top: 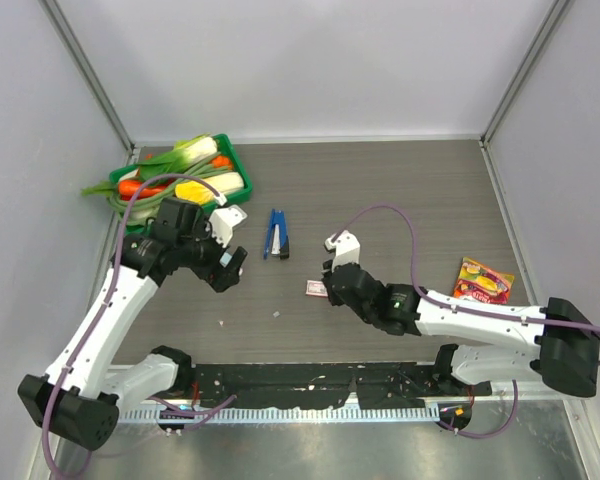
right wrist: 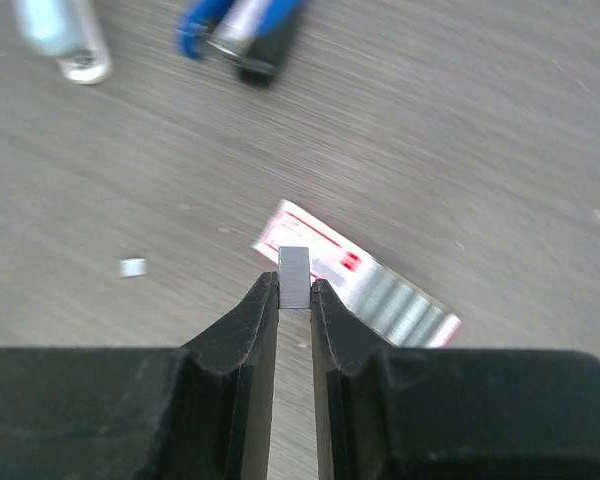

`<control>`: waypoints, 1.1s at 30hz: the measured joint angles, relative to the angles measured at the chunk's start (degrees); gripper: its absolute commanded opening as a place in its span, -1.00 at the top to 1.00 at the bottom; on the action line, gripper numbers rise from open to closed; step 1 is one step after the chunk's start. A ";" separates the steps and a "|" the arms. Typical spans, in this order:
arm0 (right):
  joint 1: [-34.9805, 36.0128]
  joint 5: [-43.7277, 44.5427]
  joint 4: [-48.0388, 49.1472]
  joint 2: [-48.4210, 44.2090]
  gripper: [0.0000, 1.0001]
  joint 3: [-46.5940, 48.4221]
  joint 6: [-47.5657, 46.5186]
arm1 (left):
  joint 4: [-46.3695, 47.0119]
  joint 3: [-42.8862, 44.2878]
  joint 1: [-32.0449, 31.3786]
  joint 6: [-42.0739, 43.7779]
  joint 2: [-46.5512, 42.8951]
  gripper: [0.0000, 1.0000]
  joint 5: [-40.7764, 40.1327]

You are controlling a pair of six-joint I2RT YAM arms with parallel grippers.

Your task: Unload the staples from the stapler

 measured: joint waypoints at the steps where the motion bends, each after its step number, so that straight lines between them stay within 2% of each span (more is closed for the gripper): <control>1: 0.00 2.64 -0.87 0.09 0.98 -1.16 2.69 | 0.13 -0.33 0.00 -0.70 0.96 -0.77 -1.18; 5: 0.04 11.98 -3.48 1.11 0.98 -3.52 11.52 | 0.20 -1.07 0.00 -2.05 2.08 -0.76 -4.15; 11: 0.07 19.63 -1.66 3.89 0.99 -3.69 17.68 | 0.85 -2.60 0.00 -2.29 1.81 -0.74 -5.46; 24: 1.97 22.60 -0.85 9.18 0.99 -5.18 26.36 | 1.01 -4.57 0.00 -2.25 0.28 -0.70 -6.32; 33: 3.72 25.14 -5.70 13.29 0.98 -3.82 31.39 | 1.01 -5.05 0.00 -2.23 -0.33 -0.68 -6.34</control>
